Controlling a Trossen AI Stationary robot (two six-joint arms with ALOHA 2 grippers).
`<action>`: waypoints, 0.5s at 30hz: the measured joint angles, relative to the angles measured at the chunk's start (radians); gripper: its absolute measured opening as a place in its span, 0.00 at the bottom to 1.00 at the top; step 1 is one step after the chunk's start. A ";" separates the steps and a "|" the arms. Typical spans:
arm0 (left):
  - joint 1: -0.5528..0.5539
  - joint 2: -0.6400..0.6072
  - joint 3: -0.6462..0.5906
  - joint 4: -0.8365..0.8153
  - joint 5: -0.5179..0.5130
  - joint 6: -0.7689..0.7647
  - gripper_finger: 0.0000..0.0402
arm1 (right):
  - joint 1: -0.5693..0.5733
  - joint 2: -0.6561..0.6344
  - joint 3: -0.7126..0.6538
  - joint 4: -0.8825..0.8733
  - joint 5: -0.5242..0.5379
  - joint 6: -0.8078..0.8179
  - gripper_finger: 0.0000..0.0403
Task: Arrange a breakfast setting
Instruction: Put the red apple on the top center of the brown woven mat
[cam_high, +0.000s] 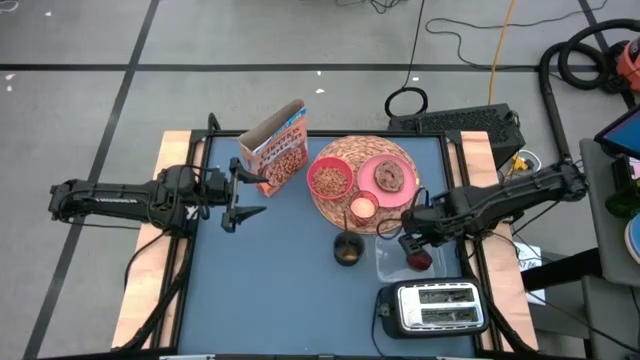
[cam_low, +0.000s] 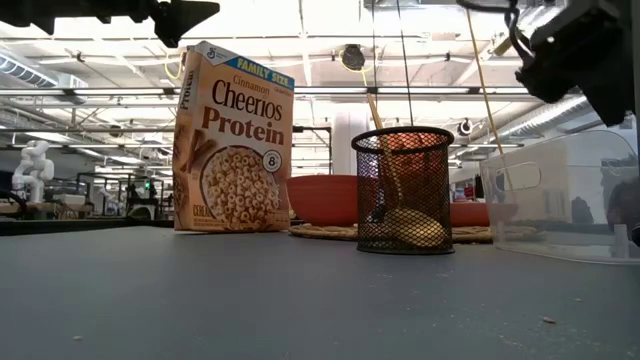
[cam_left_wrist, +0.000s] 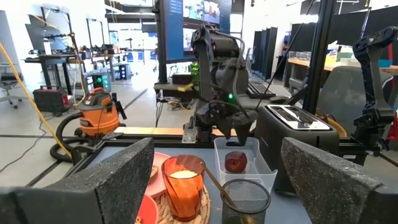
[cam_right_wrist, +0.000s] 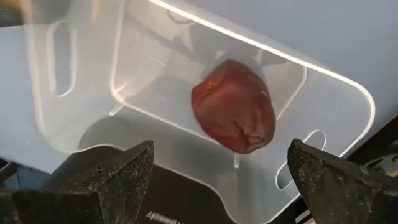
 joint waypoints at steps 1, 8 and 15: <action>0.000 0.000 0.000 0.000 0.000 0.000 0.89 | 0.001 0.000 -0.010 0.005 -0.001 0.009 0.89; 0.000 0.000 0.000 0.000 0.000 0.000 0.89 | 0.003 0.000 -0.063 0.062 -0.001 0.026 0.89; 0.000 0.000 0.000 0.000 0.000 0.000 0.89 | 0.002 0.000 -0.097 0.103 -0.001 0.036 0.89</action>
